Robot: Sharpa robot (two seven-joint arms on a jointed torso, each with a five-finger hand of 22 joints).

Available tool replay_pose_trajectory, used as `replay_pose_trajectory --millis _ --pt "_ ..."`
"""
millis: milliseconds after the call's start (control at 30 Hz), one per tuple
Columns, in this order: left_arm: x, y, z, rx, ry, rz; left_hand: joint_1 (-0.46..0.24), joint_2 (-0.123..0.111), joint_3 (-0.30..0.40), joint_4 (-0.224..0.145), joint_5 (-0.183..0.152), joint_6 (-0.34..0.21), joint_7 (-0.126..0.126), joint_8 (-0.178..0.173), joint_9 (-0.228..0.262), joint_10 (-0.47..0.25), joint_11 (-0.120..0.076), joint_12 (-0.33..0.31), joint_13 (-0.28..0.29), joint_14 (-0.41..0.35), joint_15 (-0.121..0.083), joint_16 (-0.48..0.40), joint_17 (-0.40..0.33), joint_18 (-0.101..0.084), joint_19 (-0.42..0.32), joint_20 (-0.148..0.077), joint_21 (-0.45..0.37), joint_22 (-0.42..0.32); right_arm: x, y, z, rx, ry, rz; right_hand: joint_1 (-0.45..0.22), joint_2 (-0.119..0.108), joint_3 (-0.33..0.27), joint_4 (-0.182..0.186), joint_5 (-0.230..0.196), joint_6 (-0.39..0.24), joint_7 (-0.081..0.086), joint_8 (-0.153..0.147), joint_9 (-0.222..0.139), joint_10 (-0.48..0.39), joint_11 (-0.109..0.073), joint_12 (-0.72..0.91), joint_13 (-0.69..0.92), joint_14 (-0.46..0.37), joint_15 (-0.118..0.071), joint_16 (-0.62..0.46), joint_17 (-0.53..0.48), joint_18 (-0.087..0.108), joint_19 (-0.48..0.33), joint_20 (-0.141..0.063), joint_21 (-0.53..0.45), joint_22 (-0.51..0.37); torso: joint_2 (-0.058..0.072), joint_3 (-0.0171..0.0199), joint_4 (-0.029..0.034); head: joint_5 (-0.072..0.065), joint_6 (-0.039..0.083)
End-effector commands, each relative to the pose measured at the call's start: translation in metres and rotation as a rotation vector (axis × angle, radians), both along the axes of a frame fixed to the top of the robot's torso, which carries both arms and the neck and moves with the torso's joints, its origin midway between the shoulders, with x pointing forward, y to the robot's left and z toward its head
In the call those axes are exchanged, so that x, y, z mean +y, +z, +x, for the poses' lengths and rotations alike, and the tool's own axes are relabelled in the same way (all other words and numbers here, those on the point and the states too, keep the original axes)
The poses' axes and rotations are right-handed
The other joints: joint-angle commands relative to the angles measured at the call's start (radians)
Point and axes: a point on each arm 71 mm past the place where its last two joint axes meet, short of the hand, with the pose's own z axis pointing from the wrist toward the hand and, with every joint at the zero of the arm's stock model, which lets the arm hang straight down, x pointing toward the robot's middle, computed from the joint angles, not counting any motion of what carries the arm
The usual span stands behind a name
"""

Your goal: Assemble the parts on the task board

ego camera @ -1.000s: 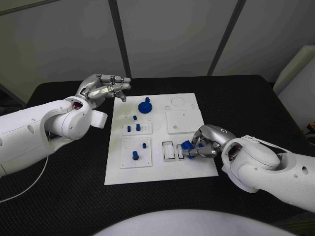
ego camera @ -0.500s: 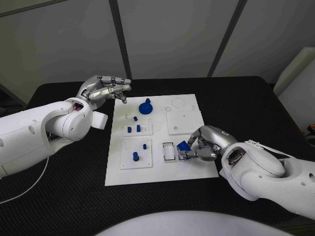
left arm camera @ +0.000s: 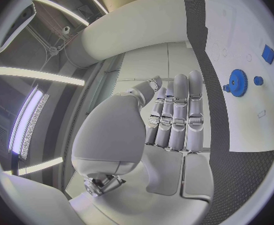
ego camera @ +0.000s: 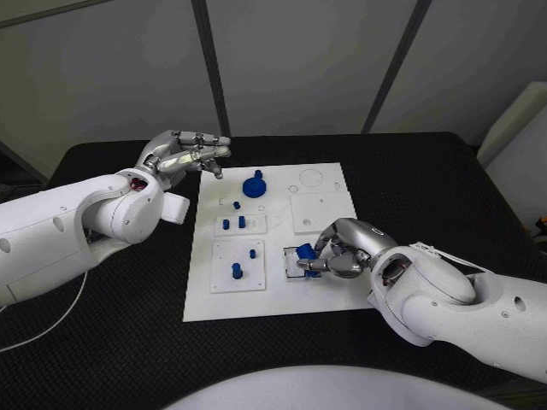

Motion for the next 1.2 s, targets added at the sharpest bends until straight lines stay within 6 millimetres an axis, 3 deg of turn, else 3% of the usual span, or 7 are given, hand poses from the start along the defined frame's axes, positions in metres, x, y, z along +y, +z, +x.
replay_pose_trajectory --millis 33,300,433,633,900,1200 --pt "-0.002 0.001 0.000 0.000 -0.015 -0.007 -0.006 0.002 0.002 0.005 -0.002 -0.002 0.005 -0.004 -0.001 -0.007 -0.001 -0.003 0.000 -0.007 0.000 -0.004 -0.001 -0.011 -0.008 0.001 0.003 0.001 0.003 -0.002 0.002 0.023 -0.001 -0.018 -0.029 -0.004 -0.013 -0.001 -0.018 0.011 -0.008 0.002 0.005 0.007 -0.009 -0.007 0.073 0.085 -0.010 0.003 0.161 -0.010 0.024 -0.008 0.002 0.112 0.000 0.0001 0.0017 0.001 0.000" --pt "-0.003 0.001 0.000 0.001 -0.016 -0.007 -0.007 0.003 0.003 0.007 -0.002 -0.003 0.005 -0.005 -0.001 -0.008 -0.001 -0.003 0.000 -0.007 0.001 -0.004 -0.002 -0.011 -0.008 0.001 0.003 0.001 0.008 -0.006 0.005 0.033 -0.004 -0.034 -0.077 -0.019 -0.024 -0.001 -0.071 0.009 -0.011 0.009 0.018 0.005 -0.011 -0.015 0.070 0.085 -0.012 0.002 0.159 -0.009 0.022 -0.010 0.000 0.111 0.000 0.0005 -0.0017 0.008 0.002" --pt "-0.003 0.001 0.000 0.002 -0.017 -0.007 -0.007 0.003 0.003 0.007 -0.002 -0.003 0.005 -0.005 -0.001 -0.008 -0.001 -0.003 0.000 -0.007 0.001 -0.004 -0.002 -0.011 -0.008 0.001 0.003 0.001 0.009 -0.006 0.006 0.034 -0.001 -0.038 -0.100 -0.039 -0.019 0.000 -0.112 0.007 -0.011 0.013 0.025 0.004 -0.011 -0.019 0.069 0.085 -0.012 0.001 0.158 -0.009 0.021 -0.010 -0.002 0.109 0.000 0.0010 -0.0024 0.011 0.001" --pt "-0.003 0.001 0.000 0.004 -0.018 -0.006 -0.007 0.003 0.003 0.007 -0.002 -0.003 0.005 -0.005 -0.001 -0.008 -0.001 -0.003 0.000 -0.007 0.001 -0.004 -0.002 -0.011 -0.008 0.001 0.003 0.001 0.011 -0.007 0.006 0.032 0.001 -0.038 -0.151 -0.085 0.000 0.002 -0.209 -0.001 -0.010 0.018 0.037 0.002 -0.010 -0.027 0.068 0.084 -0.011 -0.001 0.154 -0.007 0.018 -0.010 -0.005 0.105 0.000 0.0005 -0.0016 0.012 0.001" --pt "-0.003 0.000 0.000 0.009 -0.022 -0.006 -0.005 0.006 0.006 0.006 -0.001 -0.003 0.005 -0.005 -0.001 -0.010 -0.002 -0.003 0.000 -0.008 0.000 -0.005 -0.002 -0.010 -0.009 0.001 0.002 0.002 0.012 -0.006 0.007 0.025 -0.002 -0.029 -0.202 -0.116 0.002 0.003 -0.272 -0.013 -0.007 0.017 0.044 -0.005 -0.007 -0.043 0.057 0.082 -0.009 -0.006 0.145 -0.005 0.013 -0.008 -0.012 0.097 0.000 0.0004 -0.0017 0.014 0.001" --pt "-0.003 0.000 0.000 0.013 -0.027 -0.006 0.002 0.010 0.014 0.002 0.000 -0.003 0.005 -0.005 -0.001 -0.011 -0.002 -0.003 0.000 -0.010 -0.001 -0.006 -0.004 -0.009 -0.010 0.001 0.004 0.004 0.014 -0.003 0.006 0.003 0.000 0.000 -0.235 -0.123 0.001 0.004 -0.285 -0.015 -0.006 0.019 0.048 -0.008 -0.006 -0.049 0.054 0.081 -0.008 -0.008 0.141 -0.004 0.009 -0.007 -0.017 0.090 -0.001 0.0009 -0.0023 0.017 0.003"
